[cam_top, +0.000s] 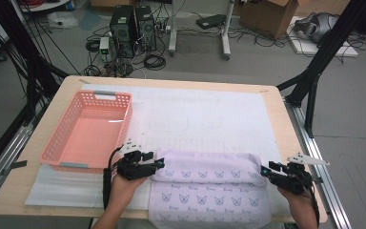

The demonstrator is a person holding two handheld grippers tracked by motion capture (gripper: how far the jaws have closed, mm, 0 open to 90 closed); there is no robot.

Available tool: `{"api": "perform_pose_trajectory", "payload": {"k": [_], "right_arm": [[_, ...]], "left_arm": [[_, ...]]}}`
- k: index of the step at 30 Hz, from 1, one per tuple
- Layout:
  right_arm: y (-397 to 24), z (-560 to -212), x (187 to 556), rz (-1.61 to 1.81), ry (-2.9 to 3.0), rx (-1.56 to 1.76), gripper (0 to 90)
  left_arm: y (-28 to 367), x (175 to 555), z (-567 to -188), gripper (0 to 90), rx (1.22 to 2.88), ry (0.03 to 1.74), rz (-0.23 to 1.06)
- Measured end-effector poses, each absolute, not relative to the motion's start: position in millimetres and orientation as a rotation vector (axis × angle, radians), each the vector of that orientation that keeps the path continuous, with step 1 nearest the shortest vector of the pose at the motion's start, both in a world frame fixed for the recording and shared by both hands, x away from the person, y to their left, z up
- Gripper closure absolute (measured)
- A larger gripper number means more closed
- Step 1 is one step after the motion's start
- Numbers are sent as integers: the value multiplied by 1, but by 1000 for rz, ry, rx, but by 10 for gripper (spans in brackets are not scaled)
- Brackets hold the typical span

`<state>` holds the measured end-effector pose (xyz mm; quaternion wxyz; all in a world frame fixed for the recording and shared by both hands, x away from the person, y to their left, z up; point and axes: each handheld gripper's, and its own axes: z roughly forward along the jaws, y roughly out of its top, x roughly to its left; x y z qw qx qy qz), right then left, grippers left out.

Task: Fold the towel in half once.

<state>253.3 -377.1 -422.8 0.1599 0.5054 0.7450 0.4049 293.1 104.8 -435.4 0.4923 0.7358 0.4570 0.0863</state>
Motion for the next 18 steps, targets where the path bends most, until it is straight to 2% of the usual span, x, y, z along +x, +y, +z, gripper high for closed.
{"api": "perform_pose_trajectory", "payload": {"k": [2, 4, 5, 6, 7, 8, 18], "right_arm": [[-373, -423, 265, 1152, 2132, 1457, 529], [-368, -425, 275, 1114, 2159, 1467, 566], [-366, -428, 279, 1095, 2180, 1470, 616], [-365, -430, 282, 1086, 2203, 1470, 708], [-364, -431, 283, 1074, 2212, 1468, 816], [-365, -431, 282, 1072, 2203, 1434, 866], [-373, -414, 245, 1190, 2115, 1334, 869]], "left_arm": [[102, 301, -440, 457, 1772, 1149, 192], [99, 307, -448, 570, 1801, 1178, 157], [98, 307, -450, 639, 1815, 1183, 157], [97, 306, -451, 746, 1828, 1164, 177], [97, 303, -450, 806, 1824, 1149, 199], [97, 301, -448, 825, 1819, 1135, 212], [107, 272, -426, 817, 1723, 1002, 247]]}}
